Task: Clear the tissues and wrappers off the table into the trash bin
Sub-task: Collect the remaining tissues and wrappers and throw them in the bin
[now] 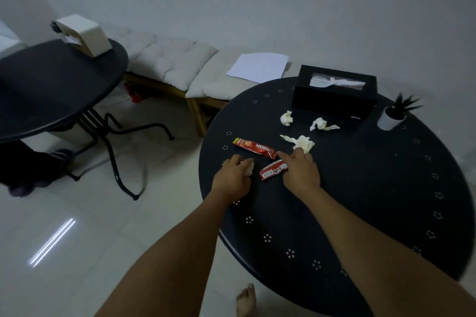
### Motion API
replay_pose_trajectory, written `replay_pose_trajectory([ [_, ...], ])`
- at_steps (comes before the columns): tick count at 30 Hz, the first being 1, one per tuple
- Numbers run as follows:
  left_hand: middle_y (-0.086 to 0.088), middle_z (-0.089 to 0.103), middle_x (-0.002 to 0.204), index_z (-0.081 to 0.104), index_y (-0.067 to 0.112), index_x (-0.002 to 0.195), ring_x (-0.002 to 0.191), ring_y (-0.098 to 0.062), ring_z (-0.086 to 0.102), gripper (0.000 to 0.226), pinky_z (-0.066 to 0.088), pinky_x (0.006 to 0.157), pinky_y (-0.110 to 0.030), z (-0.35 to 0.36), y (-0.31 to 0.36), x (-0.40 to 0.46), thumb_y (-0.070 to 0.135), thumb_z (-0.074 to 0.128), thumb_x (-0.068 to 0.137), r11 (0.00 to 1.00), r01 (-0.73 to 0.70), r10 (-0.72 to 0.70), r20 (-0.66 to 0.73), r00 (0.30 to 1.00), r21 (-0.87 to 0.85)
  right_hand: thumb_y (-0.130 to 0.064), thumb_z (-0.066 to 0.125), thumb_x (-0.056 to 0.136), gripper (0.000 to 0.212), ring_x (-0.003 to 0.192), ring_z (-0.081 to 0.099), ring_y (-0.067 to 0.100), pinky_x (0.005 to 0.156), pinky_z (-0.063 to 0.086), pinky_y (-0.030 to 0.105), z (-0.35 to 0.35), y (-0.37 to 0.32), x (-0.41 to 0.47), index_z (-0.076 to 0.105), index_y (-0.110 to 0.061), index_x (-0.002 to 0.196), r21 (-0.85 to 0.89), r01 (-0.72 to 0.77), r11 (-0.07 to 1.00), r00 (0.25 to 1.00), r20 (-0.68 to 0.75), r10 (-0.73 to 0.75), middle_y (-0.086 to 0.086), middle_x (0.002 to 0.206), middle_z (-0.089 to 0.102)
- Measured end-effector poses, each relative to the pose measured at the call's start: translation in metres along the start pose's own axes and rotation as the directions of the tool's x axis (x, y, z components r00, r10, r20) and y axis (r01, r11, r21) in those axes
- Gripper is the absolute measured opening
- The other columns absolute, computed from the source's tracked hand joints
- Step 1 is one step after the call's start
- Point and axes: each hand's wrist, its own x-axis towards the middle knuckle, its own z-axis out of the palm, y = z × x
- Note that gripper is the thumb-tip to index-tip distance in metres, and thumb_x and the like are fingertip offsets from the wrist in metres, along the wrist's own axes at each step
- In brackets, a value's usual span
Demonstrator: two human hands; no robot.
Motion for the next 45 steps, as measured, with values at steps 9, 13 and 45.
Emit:
replay_pose_trajectory([
  [9, -0.004, 0.047, 0.126, 0.044, 0.026, 0.132, 0.112, -0.023, 0.049, 0.049, 0.049, 0.085, -0.034, 0.003, -0.004, 0.007, 0.017, 0.057, 0.086, 1.0, 0.001, -0.001, -0.004, 1.0, 0.023, -0.02, 0.056, 0.088, 0.046, 0.123, 0.044, 0.026, 0.101, 0.037, 0.039, 0.009, 0.0, 0.001, 0.05, -0.028, 0.133, -0.108, -0.021, 0.994, 0.999, -0.046, 0.016, 0.007, 0.135, 0.046],
  [13, -0.005, 0.048, 0.124, 0.045, 0.025, 0.13, 0.11, -0.023, 0.051, 0.046, 0.05, 0.085, -0.035, 0.001, 0.01, 0.004, 0.018, 0.056, 0.086, 0.999, -0.016, 0.017, -0.011, 1.0, 0.038, -0.024, 0.057, 0.088, 0.047, 0.121, 0.046, 0.026, 0.1, 0.038, 0.04, -0.001, 0.013, -0.016, 0.048, -0.028, 0.134, -0.123, -0.045, 0.991, 0.997, -0.076, 0.035, 0.007, 0.135, 0.047],
  [45, -0.018, 0.058, 0.11, 0.053, 0.007, 0.112, 0.099, -0.036, 0.057, 0.029, 0.048, 0.079, -0.039, 0.318, 0.364, -0.178, 0.019, 0.052, 0.085, 0.769, -0.633, 0.591, 0.478, 0.649, -0.092, -0.026, 0.043, 0.093, 0.036, 0.119, 0.045, 0.037, 0.1, 0.038, 0.046, 0.105, 0.316, -0.429, 0.056, -0.006, 0.12, 0.3, -0.944, 0.135, 0.214, 0.247, 0.945, 0.014, 0.123, 0.058],
])
